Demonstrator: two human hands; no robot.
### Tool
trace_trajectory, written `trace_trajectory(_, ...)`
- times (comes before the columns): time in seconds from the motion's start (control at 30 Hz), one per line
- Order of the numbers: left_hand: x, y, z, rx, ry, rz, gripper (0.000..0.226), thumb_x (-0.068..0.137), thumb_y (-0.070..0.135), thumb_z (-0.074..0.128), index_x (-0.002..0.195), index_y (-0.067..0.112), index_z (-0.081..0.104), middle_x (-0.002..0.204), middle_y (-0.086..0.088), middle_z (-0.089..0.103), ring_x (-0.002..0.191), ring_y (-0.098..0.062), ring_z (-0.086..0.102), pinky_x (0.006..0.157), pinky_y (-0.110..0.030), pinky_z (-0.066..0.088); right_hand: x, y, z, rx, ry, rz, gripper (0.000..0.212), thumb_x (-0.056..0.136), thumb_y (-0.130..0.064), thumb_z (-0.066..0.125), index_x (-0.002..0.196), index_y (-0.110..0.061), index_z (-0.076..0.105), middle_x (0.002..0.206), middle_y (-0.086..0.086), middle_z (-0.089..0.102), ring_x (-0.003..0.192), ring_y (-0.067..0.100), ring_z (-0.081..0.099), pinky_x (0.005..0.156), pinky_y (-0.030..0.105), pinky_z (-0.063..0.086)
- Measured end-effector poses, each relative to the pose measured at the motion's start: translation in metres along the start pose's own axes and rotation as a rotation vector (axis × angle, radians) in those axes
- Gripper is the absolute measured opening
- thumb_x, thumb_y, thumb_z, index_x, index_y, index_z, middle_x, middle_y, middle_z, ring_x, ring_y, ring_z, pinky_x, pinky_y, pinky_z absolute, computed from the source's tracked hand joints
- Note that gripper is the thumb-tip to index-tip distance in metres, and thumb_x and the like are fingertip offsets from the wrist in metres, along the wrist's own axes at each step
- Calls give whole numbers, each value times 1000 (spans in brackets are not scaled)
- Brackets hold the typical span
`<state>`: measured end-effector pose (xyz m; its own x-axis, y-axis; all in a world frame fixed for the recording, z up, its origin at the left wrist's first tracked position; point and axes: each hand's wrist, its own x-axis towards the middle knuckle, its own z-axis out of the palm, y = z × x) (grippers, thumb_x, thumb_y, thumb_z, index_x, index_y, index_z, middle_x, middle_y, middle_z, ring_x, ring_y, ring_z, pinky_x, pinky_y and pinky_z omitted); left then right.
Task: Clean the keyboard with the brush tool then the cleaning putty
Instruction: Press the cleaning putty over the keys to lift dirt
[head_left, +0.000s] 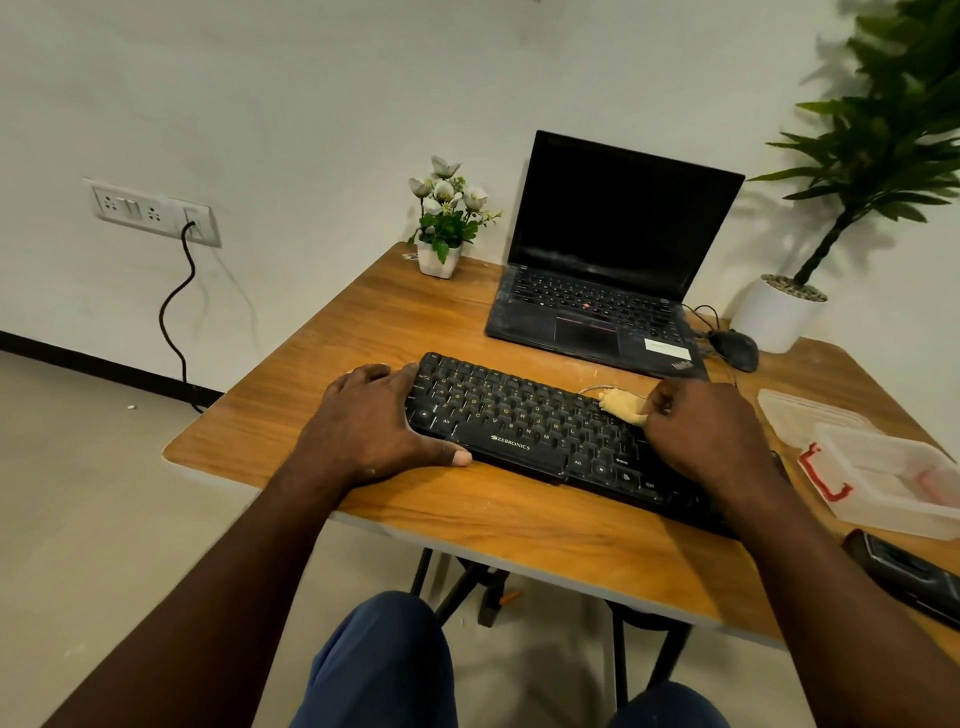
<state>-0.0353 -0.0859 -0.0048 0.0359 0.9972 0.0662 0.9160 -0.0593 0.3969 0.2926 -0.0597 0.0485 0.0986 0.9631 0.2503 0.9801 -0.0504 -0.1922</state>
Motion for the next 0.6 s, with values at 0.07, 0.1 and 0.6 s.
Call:
trace_trajectory(0.07,1,-2,1,0,-1,0,136,54,100,60,163,30,19,165,-6,34,153,-25,22,124,-48,19,-1,-14,2,80,-27,-23,14,86,-18,65,93,-24,76,73,-9,60,68,7,52,56,25,37)
trace_trajectory(0.1,2,-2,2,-2,-1,1,136,54,100,60,163,31,19,165,-6,34,153,-25,22,124,-48,19,-2,-24,3,125,-41,-36,16,86,-17,65,94,-25,76,75,-9,61,70,8,54,57,26,38)
trace_trajectory(0.6,11,-18,6,-103,-15,-7,145,54,89,74,165,26,6,164,-5,35,152,-25,26,123,-45,20,8,-192,45,304,-208,-345,37,91,-11,59,124,-14,74,123,7,72,103,20,67,88,34,58)
